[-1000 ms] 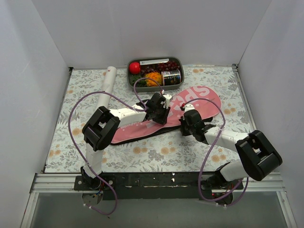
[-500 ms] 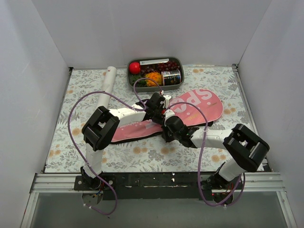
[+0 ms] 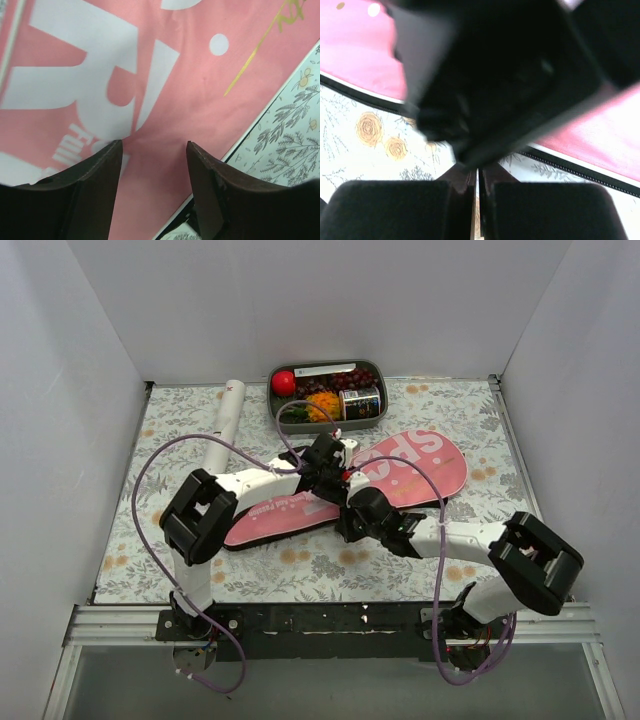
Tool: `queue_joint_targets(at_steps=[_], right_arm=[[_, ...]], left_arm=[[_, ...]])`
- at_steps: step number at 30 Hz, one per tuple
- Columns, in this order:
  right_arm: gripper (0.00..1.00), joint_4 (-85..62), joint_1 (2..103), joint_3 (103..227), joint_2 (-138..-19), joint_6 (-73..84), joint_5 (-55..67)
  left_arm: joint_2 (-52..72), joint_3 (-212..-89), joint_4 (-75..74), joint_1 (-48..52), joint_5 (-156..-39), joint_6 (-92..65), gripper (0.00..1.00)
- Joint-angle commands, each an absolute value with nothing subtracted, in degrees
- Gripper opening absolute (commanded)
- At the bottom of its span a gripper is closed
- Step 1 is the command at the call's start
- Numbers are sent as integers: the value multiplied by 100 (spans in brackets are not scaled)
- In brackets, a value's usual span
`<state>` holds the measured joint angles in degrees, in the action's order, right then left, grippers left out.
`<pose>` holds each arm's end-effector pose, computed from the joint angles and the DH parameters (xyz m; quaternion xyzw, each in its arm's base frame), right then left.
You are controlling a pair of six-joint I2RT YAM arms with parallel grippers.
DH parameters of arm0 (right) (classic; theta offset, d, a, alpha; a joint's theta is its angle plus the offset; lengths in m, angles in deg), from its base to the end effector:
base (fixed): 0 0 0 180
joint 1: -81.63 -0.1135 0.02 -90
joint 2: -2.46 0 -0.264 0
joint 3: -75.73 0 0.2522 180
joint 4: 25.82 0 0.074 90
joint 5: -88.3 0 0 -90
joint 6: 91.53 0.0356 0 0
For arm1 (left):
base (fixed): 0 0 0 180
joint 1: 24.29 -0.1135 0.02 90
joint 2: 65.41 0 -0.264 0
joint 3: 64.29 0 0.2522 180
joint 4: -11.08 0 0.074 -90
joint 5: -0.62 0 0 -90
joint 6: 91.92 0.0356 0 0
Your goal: Pack up the badminton gear
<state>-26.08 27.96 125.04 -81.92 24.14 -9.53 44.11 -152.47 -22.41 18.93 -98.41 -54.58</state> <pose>0.1759 0.2310 0.1689 -0.1832 0.8656 0.2484 0.3944 0.2920 -0.2821 0.1813 -0.0545 0.9490 -0.2739 0.1461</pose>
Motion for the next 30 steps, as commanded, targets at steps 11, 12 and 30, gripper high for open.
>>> queue_joint_targets(at_steps=[11, 12, 30], right_arm=[[1, -1733, 2969, 11771, -6865, 2404, -1286], [1, -1724, 2978, 11736, -6812, 2413, -1269], [1, -1592, 2978, 11278, -6196, 2483, -1163]], left_arm=[[2812, -14460, -3081, 1851, -9428, -4560, 74], [2802, -14241, -2950, 1860, -9508, -4438, 75], [4085, -14081, -2720, 1983, -10317, -4120, 31]])
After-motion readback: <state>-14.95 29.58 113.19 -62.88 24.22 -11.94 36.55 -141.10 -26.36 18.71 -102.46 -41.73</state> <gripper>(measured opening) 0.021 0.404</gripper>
